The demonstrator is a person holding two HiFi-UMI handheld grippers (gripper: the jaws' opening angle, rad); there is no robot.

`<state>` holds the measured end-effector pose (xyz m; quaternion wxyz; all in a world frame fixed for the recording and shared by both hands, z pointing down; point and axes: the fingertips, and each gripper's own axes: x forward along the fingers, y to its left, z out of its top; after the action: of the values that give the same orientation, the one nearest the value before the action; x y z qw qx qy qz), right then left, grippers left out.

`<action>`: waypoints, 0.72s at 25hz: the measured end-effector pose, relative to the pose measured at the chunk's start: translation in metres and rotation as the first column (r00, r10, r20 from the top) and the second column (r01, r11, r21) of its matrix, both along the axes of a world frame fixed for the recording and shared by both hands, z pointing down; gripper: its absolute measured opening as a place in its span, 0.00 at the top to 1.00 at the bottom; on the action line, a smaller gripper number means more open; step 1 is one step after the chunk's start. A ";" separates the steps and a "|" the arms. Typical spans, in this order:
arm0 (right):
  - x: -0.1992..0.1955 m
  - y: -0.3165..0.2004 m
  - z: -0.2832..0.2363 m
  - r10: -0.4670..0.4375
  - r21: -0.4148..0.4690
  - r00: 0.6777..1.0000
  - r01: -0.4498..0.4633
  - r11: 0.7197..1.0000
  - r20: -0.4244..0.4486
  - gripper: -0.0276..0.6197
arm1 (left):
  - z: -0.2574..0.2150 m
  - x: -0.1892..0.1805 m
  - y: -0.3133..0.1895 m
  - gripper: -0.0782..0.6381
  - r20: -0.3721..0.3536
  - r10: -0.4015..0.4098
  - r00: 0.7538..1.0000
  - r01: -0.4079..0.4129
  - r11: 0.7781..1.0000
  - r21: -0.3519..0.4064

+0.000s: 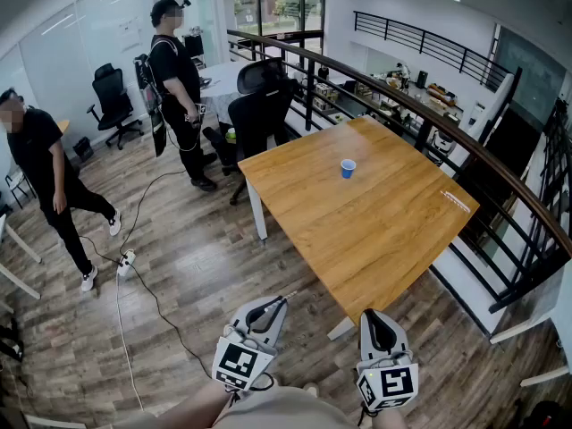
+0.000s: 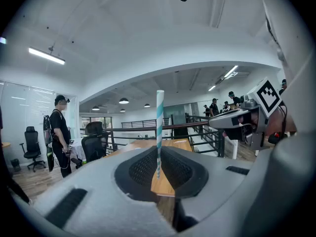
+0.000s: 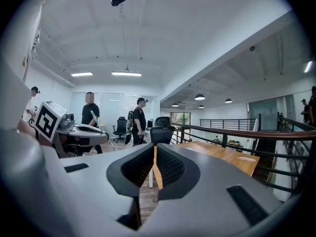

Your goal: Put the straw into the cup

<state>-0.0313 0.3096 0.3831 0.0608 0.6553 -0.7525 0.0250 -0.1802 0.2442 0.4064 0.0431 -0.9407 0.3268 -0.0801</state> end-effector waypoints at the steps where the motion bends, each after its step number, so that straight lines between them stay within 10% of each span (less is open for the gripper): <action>1: 0.001 -0.001 0.001 0.004 -0.004 1.000 -0.004 1.000 0.002 0.91 | 0.001 0.000 -0.001 0.84 0.004 0.001 1.000 -0.001 1.000 -0.002; 18: 0.014 0.009 -0.007 0.019 0.026 0.998 -0.020 0.999 0.063 0.91 | 0.002 0.016 0.015 0.84 0.018 0.025 1.000 -0.025 1.000 -0.018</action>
<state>-0.0169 0.3188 0.3766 0.0283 0.6623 -0.7479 0.0361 -0.1643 0.2589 0.4080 0.0387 -0.9443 0.3139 -0.0908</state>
